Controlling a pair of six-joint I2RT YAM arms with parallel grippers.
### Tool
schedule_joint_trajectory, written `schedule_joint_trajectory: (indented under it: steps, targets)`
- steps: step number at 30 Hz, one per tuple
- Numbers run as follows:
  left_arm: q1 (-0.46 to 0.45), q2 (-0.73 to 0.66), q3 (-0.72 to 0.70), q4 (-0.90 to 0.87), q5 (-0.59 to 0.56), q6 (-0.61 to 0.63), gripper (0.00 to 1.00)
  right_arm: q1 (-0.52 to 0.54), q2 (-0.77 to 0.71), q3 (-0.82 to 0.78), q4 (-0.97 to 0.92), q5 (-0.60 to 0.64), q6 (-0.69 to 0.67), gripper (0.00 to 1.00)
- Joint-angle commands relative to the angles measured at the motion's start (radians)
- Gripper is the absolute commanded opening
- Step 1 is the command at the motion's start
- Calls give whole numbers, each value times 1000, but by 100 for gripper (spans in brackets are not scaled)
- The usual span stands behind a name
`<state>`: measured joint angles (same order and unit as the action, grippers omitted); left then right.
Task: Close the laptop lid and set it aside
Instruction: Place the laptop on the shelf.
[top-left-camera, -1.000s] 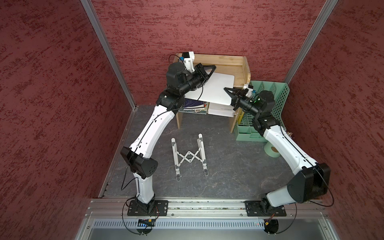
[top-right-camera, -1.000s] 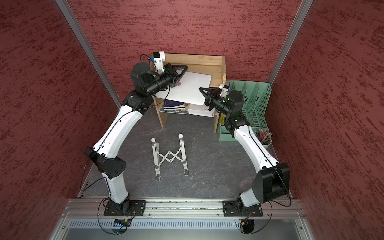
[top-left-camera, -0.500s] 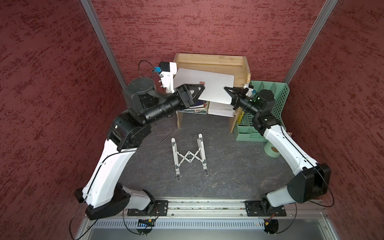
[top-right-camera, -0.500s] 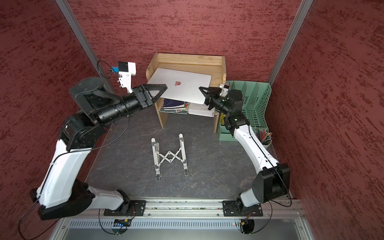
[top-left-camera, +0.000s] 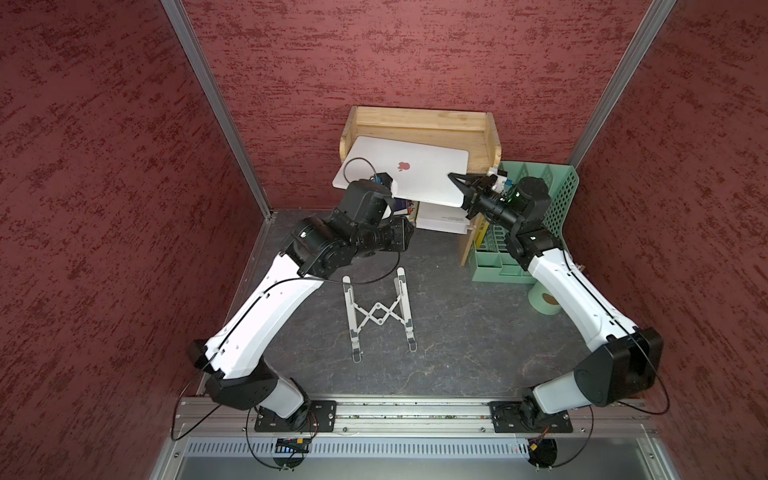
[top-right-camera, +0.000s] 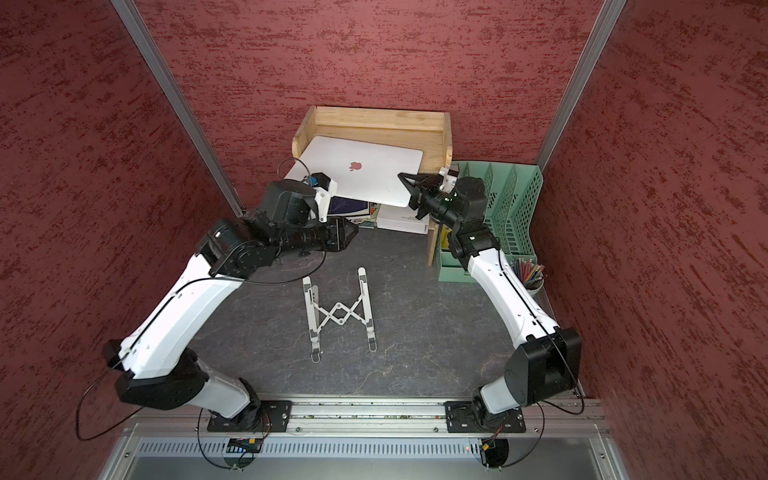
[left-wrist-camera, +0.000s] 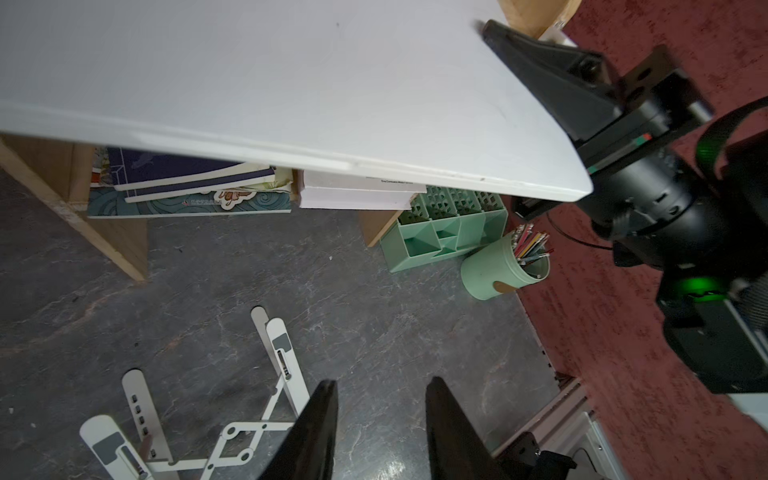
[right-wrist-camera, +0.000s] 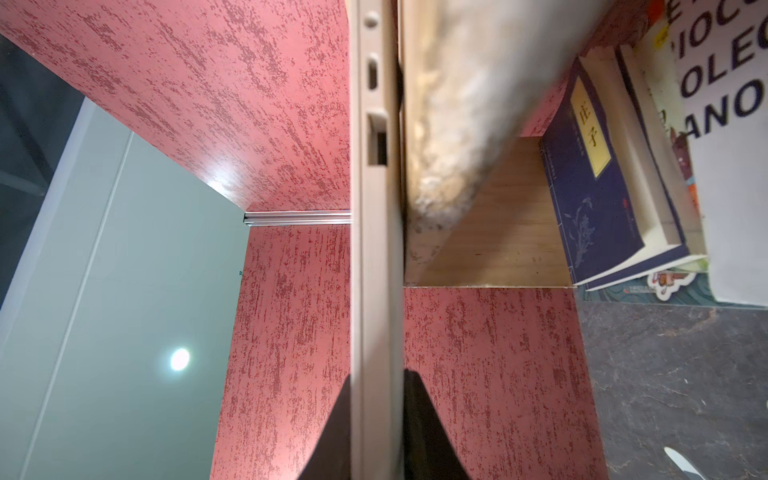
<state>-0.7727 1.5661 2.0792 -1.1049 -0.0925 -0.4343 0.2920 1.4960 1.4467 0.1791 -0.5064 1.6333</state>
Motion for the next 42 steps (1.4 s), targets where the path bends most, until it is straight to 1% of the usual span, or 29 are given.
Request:
schedule_joint_trajectory:
  steps: [1,5,10,19,22,26,29,31,34,35,37,39,42]
  targets:
    - [17,33,77,-11,-30,78,38,16,-35,68,96,25,8,0]
    - [49,83,152,14,8,75,37,18,-34,75,87,25,2,0]
    - [67,170,279,-31,47,95,38,20,-35,90,77,22,-8,0]
    - [79,215,302,-4,105,85,38,20,-27,125,68,14,-10,0]
    - [78,221,326,-11,126,80,33,21,-18,140,62,16,-5,0]
    - [81,216,327,-11,96,85,35,21,-10,158,51,15,-12,0]
    - [91,228,332,21,87,85,35,22,-10,158,51,17,-13,0]
    - [98,253,356,30,94,86,35,21,-10,157,50,20,-13,0]
    - [107,308,432,10,109,86,35,21,-9,157,45,26,-10,1]
    - [108,321,451,6,112,85,35,21,-9,157,45,29,-9,4]
    - [110,336,468,15,115,85,35,22,-8,161,42,32,-10,14]
    - [114,342,470,34,119,81,34,21,-9,160,42,36,-11,20]
    - [119,349,470,56,130,73,34,21,-9,161,39,40,-10,37]
